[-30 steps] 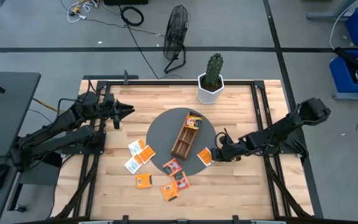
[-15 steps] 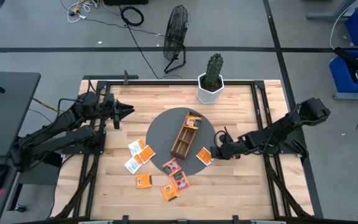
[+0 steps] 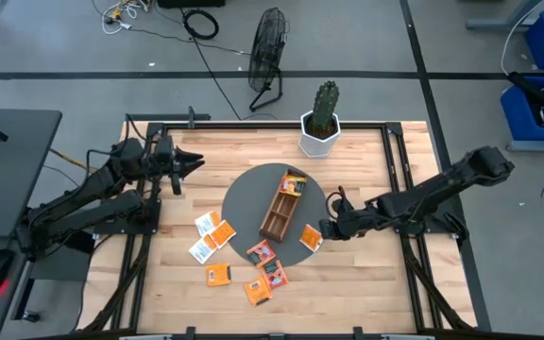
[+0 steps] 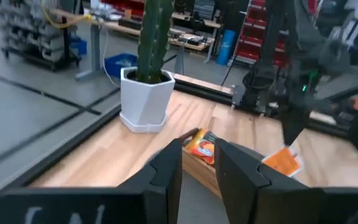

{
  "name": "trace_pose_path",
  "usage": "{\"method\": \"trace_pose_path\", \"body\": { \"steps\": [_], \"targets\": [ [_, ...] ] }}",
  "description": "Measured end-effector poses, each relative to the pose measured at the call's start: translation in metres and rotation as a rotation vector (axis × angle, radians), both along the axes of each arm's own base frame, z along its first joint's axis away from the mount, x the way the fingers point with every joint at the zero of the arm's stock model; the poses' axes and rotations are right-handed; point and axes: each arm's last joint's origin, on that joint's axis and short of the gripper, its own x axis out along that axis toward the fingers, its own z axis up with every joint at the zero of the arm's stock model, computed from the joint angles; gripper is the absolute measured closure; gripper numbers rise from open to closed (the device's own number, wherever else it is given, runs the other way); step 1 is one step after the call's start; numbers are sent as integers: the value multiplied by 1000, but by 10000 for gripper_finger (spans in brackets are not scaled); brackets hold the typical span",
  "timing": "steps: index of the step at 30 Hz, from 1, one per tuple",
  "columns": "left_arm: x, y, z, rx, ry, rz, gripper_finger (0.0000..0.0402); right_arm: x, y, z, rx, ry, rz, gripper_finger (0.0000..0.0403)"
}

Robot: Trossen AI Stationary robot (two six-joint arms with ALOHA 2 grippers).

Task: Pick & Place Tea
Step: Put the white tea bag into the middle section of the wooden organizer

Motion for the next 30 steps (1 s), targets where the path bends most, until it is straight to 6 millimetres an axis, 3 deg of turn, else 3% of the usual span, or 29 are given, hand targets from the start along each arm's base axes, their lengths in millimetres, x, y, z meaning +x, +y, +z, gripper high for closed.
{"method": "trace_pose_path", "body": {
  "steps": [10, 21, 30],
  "targets": [
    [0, 0, 0, 203, 63, -24, 305, -2, -8, 51, -25, -192, -133, 403],
    [3, 2, 7, 429, 70, -13, 305, 14, -24, 101, -74, -384, -322, 403],
    [15, 11, 11, 595, 62, -5, 300, 27, -40, 139, -52, -657, -472, 403]
  ]
}}
